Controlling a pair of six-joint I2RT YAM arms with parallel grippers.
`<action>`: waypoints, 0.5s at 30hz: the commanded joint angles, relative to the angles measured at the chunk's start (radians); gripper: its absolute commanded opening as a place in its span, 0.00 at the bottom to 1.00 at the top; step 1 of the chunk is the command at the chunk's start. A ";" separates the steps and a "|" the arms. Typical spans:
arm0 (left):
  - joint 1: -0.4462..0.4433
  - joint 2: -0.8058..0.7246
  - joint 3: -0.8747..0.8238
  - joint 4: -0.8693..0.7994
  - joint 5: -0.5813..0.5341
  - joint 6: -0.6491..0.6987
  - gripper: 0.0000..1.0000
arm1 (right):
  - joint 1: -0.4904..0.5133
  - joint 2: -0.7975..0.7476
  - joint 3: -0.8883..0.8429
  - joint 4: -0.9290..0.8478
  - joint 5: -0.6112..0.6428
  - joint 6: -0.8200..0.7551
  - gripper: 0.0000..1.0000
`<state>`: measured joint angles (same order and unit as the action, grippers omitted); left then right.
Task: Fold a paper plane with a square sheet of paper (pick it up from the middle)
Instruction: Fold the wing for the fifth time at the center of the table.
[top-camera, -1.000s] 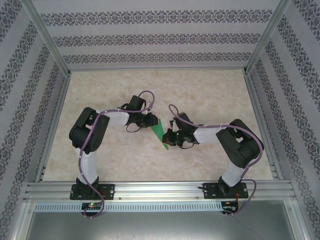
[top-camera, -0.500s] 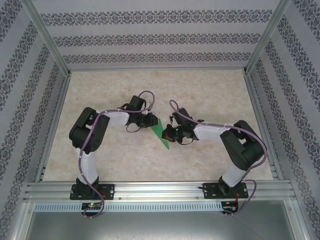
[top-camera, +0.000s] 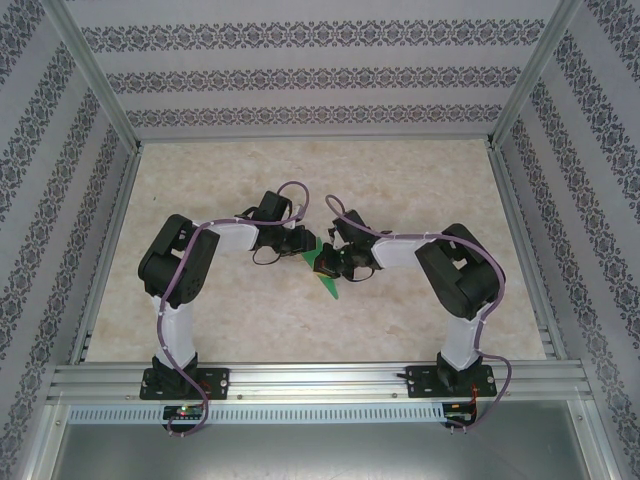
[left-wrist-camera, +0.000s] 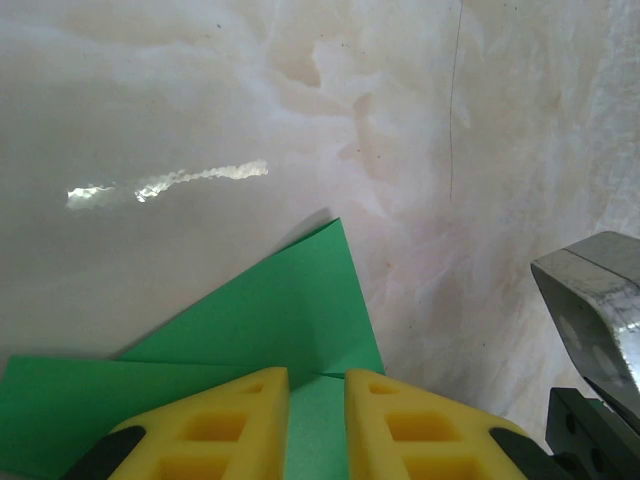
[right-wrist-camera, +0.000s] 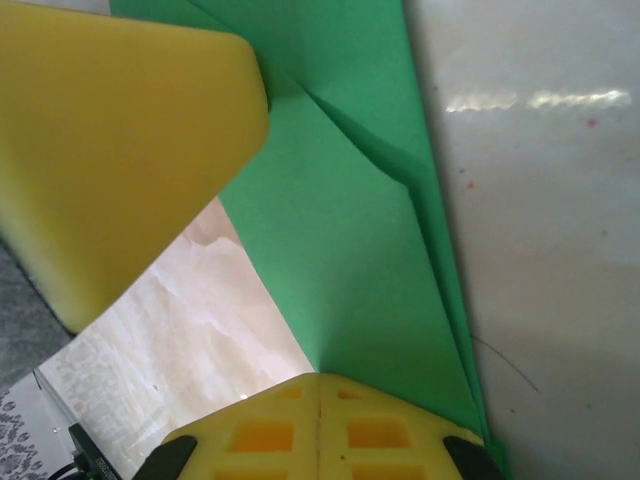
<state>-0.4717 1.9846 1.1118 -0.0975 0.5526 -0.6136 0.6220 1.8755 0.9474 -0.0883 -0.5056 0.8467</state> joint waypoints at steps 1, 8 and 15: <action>-0.001 0.063 -0.019 -0.059 -0.062 0.026 0.24 | 0.011 0.026 0.008 -0.040 0.028 -0.012 0.00; -0.002 0.072 -0.004 -0.096 -0.089 0.033 0.21 | 0.012 -0.014 -0.118 0.001 -0.010 -0.001 0.00; -0.001 0.080 -0.009 -0.108 -0.112 0.026 0.19 | -0.001 -0.098 -0.231 0.036 -0.024 0.020 0.01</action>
<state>-0.4717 1.9919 1.1248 -0.1215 0.5407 -0.6128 0.6209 1.7901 0.7799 0.0521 -0.5182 0.8509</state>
